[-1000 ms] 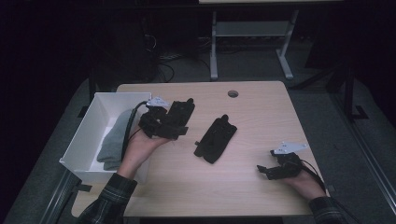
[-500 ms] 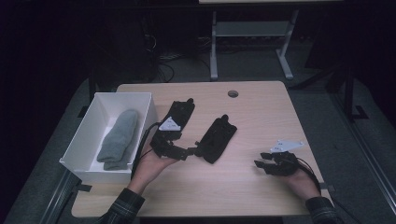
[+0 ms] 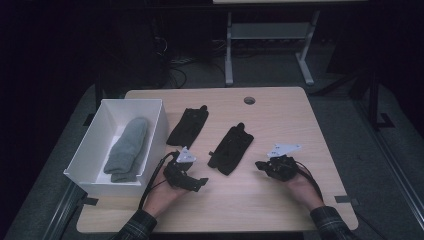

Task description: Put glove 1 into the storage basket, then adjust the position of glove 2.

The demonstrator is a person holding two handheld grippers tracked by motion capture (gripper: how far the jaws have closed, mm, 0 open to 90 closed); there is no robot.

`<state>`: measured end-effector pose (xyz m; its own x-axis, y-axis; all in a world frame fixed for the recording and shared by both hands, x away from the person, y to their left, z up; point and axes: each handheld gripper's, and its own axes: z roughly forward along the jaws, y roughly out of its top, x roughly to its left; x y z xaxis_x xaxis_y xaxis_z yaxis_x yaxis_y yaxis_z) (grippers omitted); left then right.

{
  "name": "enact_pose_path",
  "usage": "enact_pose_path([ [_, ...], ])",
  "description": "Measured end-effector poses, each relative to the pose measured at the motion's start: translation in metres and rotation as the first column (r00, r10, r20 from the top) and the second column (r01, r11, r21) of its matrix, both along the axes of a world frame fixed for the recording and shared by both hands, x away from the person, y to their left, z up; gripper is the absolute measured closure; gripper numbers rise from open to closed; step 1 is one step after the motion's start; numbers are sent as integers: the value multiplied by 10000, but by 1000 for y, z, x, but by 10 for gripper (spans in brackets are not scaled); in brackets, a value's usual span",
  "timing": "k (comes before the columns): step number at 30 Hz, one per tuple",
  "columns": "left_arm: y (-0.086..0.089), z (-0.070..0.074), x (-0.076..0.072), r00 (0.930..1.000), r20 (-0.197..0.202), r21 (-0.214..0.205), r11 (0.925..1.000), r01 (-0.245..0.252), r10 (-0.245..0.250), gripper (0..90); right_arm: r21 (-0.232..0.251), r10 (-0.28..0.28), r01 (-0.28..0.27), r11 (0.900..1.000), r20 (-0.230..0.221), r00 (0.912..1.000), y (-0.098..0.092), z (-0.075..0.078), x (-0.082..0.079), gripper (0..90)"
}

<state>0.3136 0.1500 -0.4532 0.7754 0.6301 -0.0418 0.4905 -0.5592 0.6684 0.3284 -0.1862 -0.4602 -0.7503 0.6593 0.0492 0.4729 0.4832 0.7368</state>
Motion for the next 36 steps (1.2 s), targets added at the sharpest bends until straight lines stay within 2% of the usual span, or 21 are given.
enact_pose_path([
  [3,0,-5,0,9999,32,213,9997,95,-96,142,106,190,-190,9998,64,9998,12,4,7,900],
  [4,-1,-8,-1,10000,7,77,10000,-38,38,142,139,239,-241,9996,121,9996,15,4,9,900],
  [6,-1,-14,-1,10000,31,298,9996,-16,15,140,152,285,-286,9995,111,9995,22,6,14,900],
  [8,-2,-16,-2,9996,253,494,9987,82,-95,130,171,349,-352,9992,169,9992,31,8,22,900],
  [12,1,-19,-3,9987,440,199,9995,251,-260,126,381,339,-349,9987,265,9991,44,10,39,900],
  [15,3,-23,-4,9970,733,-188,9994,282,-267,126,485,285,-304,9984,398,9988,54,9,52,900],
  [18,2,-24,-4,9969,755,-234,9994,237,-219,127,428,238,-251,9988,301,9993,61,3,62,900],
  [20,2,-24,-4,9970,751,-236,9995,227,-208,127,127,246,-249,9996,180,9995,65,-4,67,900],
  [22,2,-24,-4,9970,751,-241,9995,224,-206,127,-143,320,-320,9994,48,9995,66,-11,68,900],
  [24,2,-24,-4,9969,757,-240,9995,222,-203,127,34,345,-345,9994,-5,9994,64,-11,68,900],
  [27,2,-24,-4,9969,757,-234,9995,222,-204,127,-291,531,-534,9981,-111,9985,63,-11,65,900],
  [36,2,-24,-4,9970,750,-249,9995,209,-190,127,-210,1018,-1030,9945,-525,9934,47,-9,49,900],
])
